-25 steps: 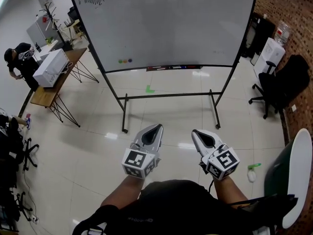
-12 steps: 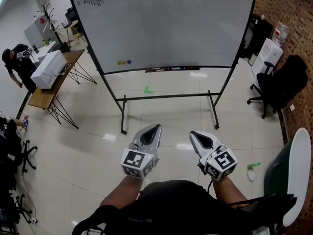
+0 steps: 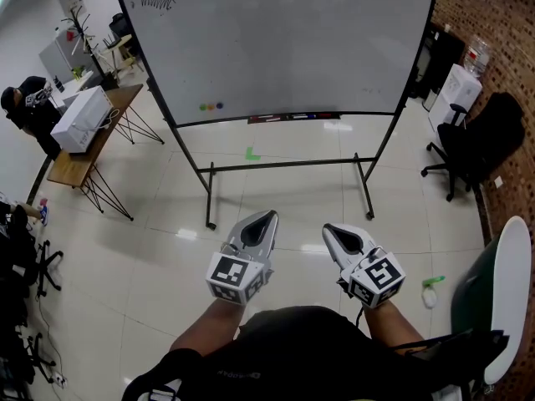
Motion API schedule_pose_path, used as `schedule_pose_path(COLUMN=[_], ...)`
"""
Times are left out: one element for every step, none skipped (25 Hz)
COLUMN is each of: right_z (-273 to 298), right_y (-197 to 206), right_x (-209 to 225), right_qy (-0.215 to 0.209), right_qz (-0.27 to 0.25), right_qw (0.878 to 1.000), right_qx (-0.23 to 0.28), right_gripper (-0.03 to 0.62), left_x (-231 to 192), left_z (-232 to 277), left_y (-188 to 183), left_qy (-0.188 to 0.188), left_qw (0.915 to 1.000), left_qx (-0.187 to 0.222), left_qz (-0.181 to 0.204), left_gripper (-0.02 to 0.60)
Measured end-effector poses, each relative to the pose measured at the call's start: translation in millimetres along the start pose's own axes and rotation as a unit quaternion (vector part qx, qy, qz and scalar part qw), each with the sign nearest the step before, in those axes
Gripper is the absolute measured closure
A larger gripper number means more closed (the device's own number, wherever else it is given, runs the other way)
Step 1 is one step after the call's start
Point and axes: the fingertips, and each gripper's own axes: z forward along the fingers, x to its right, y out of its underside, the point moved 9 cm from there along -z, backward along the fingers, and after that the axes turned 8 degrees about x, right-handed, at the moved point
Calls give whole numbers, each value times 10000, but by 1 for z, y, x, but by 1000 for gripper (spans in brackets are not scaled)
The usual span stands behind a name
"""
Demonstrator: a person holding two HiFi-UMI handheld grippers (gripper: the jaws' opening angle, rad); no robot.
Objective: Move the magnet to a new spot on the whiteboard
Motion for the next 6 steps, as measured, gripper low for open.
schedule_pose_path(right_z=[0,1,1,1,1,1], right_y=[0,1,1,1,1,1], right_x=[-1,-1,-2,-3,-4,-4], right_qy=[-2,-7,-11,-13,-15,-15], right_qz=[2,3,3,5,8,11], right_qw=[10000,10000,10000,10000,10000,10000], right_qx=[-3,-6,-9,-14,-20,-26], right_gripper=[589,589,589,589,589,589], left_x=[0,-1,-1,-2,-2,-2], left_z=[-1,-2,-3,-4,-4,-5], left_y=[0,1,1,1,1,1], left_qy=[-3,-9,-14,-20,-25,-30], left_qw=[10000,10000,10000,10000,10000,10000], left_qx=[-3,-8,-18,-27,-34,-40], left_qz=[-6,-11,-10,-5,2,9], left_gripper=[566,566,566,566,566,566])
